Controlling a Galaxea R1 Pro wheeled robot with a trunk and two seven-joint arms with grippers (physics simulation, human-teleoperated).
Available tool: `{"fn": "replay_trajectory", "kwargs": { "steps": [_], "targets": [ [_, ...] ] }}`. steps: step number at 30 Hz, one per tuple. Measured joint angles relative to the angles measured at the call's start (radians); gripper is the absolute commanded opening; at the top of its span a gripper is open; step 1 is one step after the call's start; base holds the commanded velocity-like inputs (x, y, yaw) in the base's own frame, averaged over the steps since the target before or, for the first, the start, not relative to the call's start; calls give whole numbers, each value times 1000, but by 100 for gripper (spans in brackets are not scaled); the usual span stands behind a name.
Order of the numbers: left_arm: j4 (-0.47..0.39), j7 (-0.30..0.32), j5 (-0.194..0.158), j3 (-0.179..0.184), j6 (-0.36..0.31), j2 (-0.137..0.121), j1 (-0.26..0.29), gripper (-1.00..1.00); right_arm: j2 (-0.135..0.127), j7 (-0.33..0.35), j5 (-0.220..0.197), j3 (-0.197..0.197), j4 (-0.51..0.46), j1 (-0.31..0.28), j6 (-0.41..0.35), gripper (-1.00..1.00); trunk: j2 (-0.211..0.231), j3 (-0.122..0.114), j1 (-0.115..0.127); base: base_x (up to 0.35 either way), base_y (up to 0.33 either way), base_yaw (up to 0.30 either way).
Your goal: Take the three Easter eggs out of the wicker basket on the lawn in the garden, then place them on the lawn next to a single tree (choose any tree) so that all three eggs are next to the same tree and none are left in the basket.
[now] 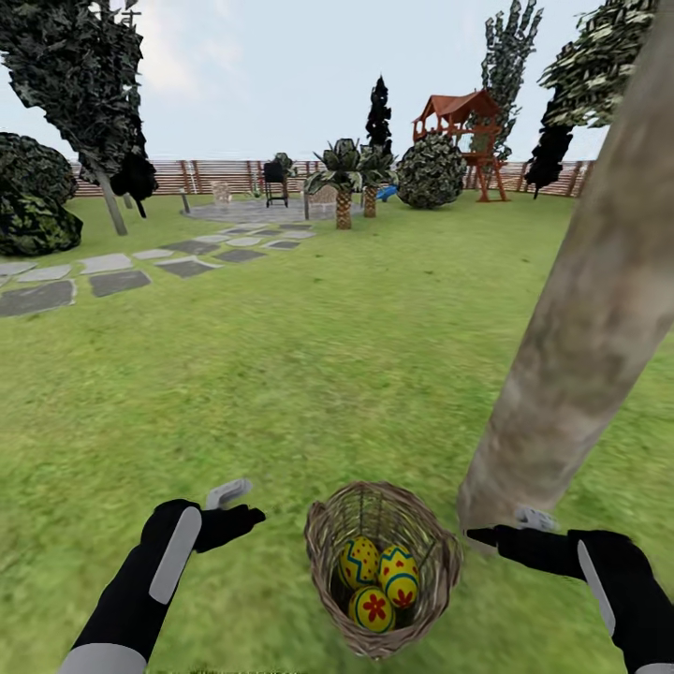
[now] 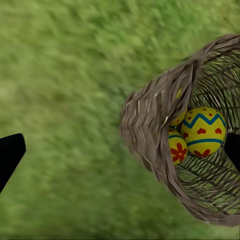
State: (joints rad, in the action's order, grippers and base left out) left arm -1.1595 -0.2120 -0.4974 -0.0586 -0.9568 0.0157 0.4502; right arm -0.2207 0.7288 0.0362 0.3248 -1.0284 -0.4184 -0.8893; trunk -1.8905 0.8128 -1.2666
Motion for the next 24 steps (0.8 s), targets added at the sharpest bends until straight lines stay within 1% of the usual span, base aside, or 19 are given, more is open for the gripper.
{"fn": "replay_trajectory", "kwargs": {
  "steps": [3,4,7,10,12,13,15,16,17,19,20,22,24],
  "targets": [
    [0,0,0,0,0,0,0,100,15,-3,4,-15,-5,0,0,100,0,0,0,0,0,266],
    [0,0,0,0,1,0,0,100,25,-11,10,-37,-8,0,-1,100,0,0,0,0,0,137],
    [1,0,1,-1,4,-1,0,100,31,-30,28,-77,-16,0,0,100,0,0,0,0,0,54],
    [1,0,1,-1,5,-1,0,100,35,-49,33,-88,-38,1,0,100,0,0,0,0,0,12],
    [1,0,1,-1,6,0,0,100,48,-89,39,-91,-46,1,0,100,0,0,0,0,0,3],
    [1,0,2,-1,6,0,0,100,57,-117,42,-91,-47,2,0,100,0,0,0,0,0,2],
    [1,0,2,-1,7,0,0,100,85,-191,45,-92,-48,2,6,100,0,0,0,0,0,0],
    [1,0,2,0,8,0,0,100,110,-252,46,-93,-49,3,17,100,0,0,0,0,0,0],
    [1,0,2,0,8,0,0,100,120,-273,46,-93,-49,3,22,100,0,0,0,0,0,0],
    [1,0,2,1,9,0,0,100,158,-342,45,-102,-49,3,39,100,0,0,0,3,10,0],
    [1,0,2,1,9,0,0,100,177,-371,45,-114,-49,3,44,100,0,0,0,35,85,0],
    [1,0,2,1,10,0,0,100,207,-422,48,-156,-47,3,51,100,0,0,0,79,178,0],
    [1,0,2,1,10,0,0,100,222,-473,51,-207,-45,4,55,100,0,0,0,106,245,0]
  ]
}}
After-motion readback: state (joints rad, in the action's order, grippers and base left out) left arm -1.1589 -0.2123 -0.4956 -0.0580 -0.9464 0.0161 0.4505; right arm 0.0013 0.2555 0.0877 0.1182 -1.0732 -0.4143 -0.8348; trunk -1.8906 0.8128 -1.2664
